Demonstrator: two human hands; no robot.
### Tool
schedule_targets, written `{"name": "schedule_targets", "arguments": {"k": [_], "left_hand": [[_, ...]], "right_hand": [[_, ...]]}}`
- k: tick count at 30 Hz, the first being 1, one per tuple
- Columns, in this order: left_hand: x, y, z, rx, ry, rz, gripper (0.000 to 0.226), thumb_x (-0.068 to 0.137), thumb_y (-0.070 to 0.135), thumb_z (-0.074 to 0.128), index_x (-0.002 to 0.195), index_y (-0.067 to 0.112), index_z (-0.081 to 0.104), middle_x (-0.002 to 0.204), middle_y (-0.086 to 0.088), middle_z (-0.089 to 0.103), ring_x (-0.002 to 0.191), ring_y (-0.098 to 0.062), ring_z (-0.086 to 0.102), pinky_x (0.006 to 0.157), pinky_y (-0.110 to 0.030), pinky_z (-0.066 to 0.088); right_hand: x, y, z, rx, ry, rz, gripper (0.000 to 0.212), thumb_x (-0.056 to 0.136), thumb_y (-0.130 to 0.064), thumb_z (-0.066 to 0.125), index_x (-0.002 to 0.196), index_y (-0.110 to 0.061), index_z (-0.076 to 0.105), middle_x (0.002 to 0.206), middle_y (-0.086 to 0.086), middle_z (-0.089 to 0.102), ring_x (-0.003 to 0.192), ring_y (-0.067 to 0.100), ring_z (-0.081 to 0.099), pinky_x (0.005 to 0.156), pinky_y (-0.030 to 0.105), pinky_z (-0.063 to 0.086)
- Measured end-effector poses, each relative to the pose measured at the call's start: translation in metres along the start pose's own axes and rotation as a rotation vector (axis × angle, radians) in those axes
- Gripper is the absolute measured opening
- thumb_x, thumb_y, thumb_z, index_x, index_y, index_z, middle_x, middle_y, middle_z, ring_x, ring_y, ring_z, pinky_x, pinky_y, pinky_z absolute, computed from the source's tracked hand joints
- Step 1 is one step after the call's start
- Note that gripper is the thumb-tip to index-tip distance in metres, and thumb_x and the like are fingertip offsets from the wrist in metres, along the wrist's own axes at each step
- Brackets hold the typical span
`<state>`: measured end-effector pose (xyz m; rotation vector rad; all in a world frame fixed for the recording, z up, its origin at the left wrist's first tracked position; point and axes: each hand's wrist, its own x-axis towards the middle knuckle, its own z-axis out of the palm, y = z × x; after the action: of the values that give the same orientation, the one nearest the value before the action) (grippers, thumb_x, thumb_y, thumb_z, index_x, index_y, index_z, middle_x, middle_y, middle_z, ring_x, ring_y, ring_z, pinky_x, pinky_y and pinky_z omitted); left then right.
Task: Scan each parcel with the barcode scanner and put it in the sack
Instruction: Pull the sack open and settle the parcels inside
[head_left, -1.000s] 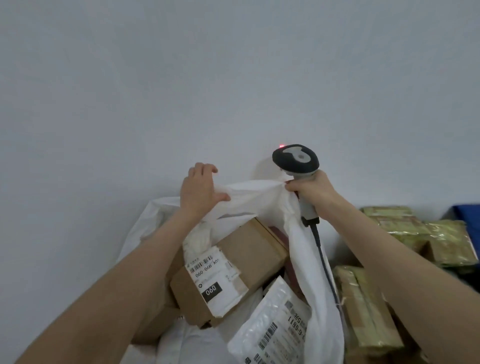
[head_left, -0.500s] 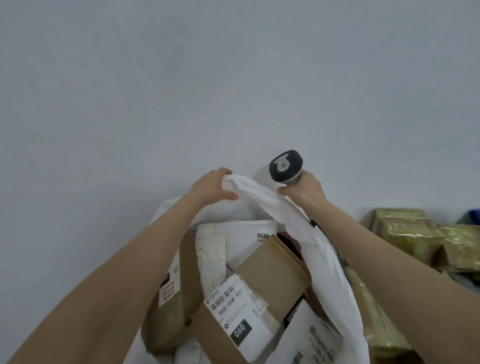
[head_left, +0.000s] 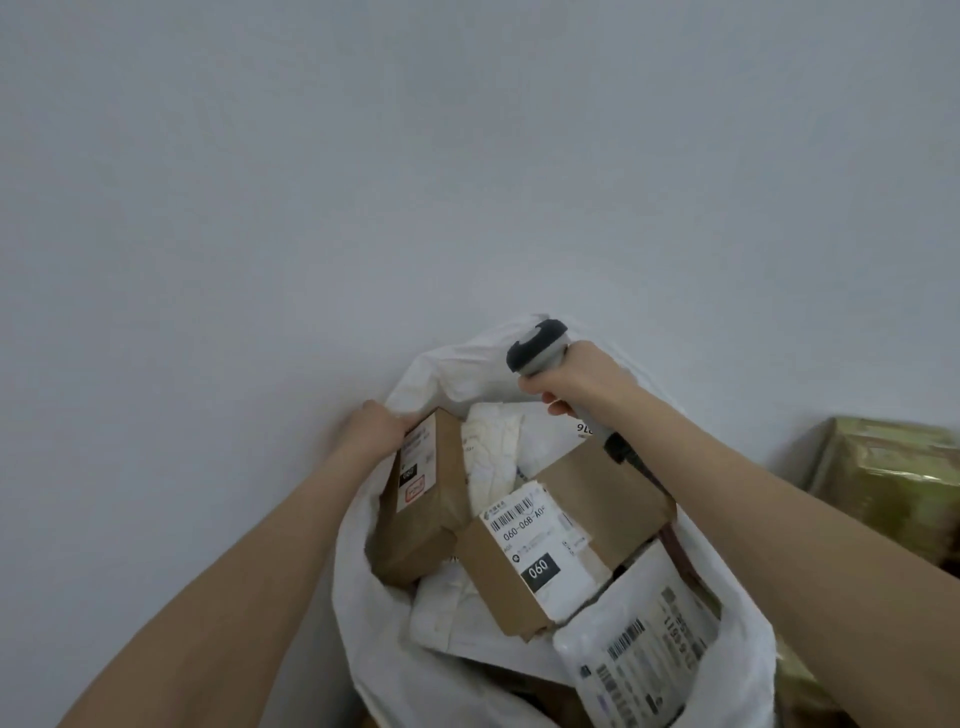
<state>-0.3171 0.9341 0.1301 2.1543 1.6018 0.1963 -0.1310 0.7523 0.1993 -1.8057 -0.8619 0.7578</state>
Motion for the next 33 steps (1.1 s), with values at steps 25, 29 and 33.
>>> {"name": "schedule_targets", "arguments": {"k": [25,29,33], "left_hand": [[-0.113,0.046,0.032,-0.003,0.255,0.359,0.043,0.090,0.037,0.060,0.130,0.019,0.056,0.135,-0.009,0.045,0.127,-0.025,0.041,0.105,-0.040,0.037],[-0.144,0.072,0.059,0.019,0.147,0.495,0.044,0.089,0.035,0.064,0.129,0.018,0.057,0.134,-0.008,0.045,0.125,-0.022,0.043,0.103,-0.032,0.036],[-0.167,0.078,0.080,0.027,0.107,0.579,0.043,0.089,0.035,0.064,0.128,0.019,0.057,0.131,-0.006,0.045,0.123,-0.021,0.044,0.101,-0.034,0.041]], "right_hand": [[-0.062,0.041,-0.052,-0.185,-0.118,0.095,0.025,0.080,-0.023,0.076,0.093,-0.008,0.061,0.062,0.009,0.064,0.055,0.021,0.058,0.051,0.024,0.043],[-0.088,0.064,-0.074,-0.098,-0.033,0.148,0.025,0.079,-0.026,0.077,0.081,-0.006,0.062,0.055,0.007,0.064,0.044,0.016,0.056,0.049,0.023,0.045],[-0.124,0.088,-0.082,0.099,0.018,0.189,0.026,0.080,-0.023,0.077,0.081,-0.005,0.059,0.049,0.008,0.060,0.037,0.014,0.051,0.042,0.020,0.042]]}}
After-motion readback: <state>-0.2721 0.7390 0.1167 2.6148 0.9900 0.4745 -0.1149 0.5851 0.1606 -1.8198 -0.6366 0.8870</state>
